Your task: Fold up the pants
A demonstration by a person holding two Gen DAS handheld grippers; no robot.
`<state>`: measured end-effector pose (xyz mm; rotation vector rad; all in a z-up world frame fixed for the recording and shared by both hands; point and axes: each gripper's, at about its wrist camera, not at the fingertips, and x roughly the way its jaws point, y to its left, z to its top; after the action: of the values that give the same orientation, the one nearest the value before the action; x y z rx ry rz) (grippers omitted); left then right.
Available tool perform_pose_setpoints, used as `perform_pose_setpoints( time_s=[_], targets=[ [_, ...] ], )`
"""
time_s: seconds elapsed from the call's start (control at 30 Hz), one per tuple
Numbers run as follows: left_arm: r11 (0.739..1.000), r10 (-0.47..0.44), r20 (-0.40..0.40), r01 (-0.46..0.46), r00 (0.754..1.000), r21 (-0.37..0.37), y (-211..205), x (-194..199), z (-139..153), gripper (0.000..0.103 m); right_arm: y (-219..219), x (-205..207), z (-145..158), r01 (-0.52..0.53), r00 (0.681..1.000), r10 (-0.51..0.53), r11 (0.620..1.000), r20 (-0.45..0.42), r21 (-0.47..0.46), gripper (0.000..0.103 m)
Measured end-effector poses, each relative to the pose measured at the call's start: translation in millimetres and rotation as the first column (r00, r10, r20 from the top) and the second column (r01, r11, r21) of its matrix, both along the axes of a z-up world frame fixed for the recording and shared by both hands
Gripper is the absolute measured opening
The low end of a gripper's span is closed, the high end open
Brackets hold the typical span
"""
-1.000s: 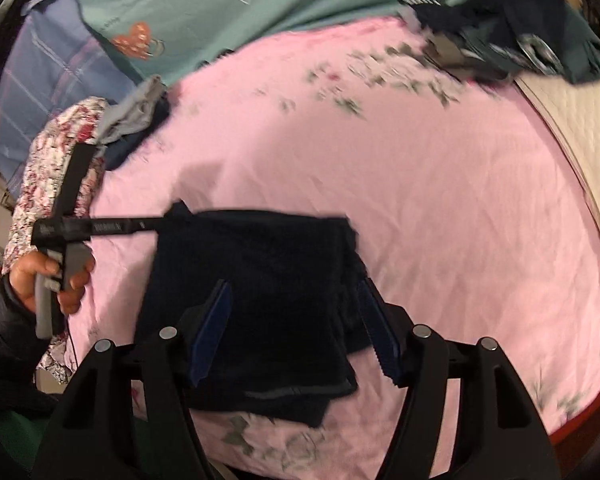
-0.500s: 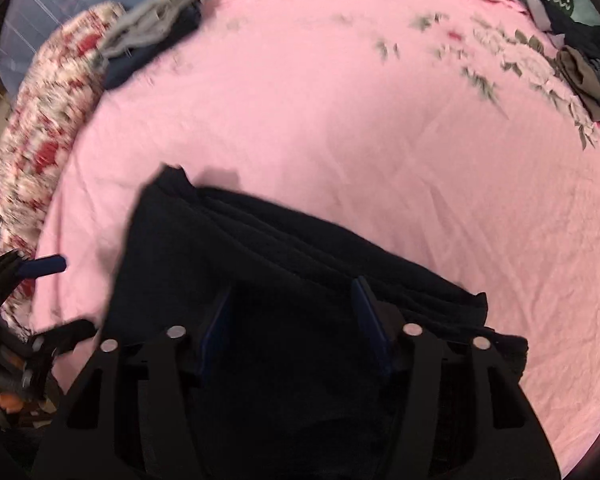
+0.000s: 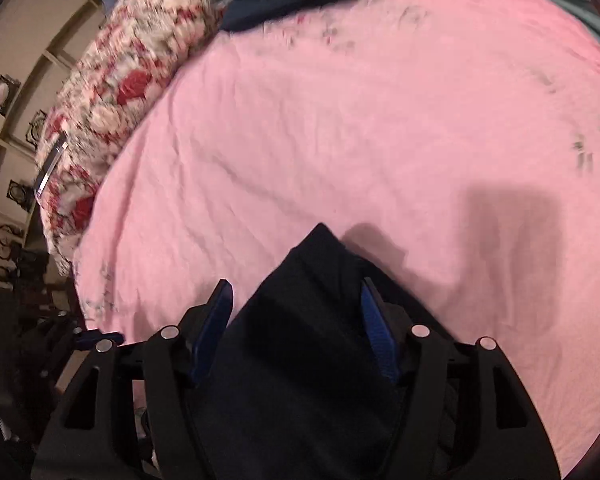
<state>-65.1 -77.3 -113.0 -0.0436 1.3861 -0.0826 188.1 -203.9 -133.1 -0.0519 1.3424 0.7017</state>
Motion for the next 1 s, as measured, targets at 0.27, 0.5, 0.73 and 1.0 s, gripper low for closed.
perform_pose_setpoints(
  time_s=[0.27, 0.5, 0.73, 1.0],
  targets=[
    [0.996, 0.089, -0.033, -0.089, 0.995, -0.004, 13, 14, -22, 0.101, -18, 15, -4, 0.076, 0.997, -0.077, 0.996, 0.029, 0.040, 0.026],
    [0.996, -0.033, -0.010, 0.034, 0.999, 0.081, -3, 16, 0, 0.101, -30, 2, 16, 0.123, 0.989, -0.128, 0.990, 0.073, 0.071, 0.049],
    [0.985, -0.158, 0.072, 0.152, 0.985, 0.083, -29, 24, 24, 0.101, -149, -87, 73, 0.256, 0.956, -0.281, 0.938, 0.081, 0.232, 0.054],
    [0.969, -0.232, -0.020, 0.233, 0.972, 0.077, -34, 50, -14, 0.101, -188, -187, 56, 0.403, 0.905, -0.422, 0.890, 0.053, 0.215, 0.041]
  ],
)
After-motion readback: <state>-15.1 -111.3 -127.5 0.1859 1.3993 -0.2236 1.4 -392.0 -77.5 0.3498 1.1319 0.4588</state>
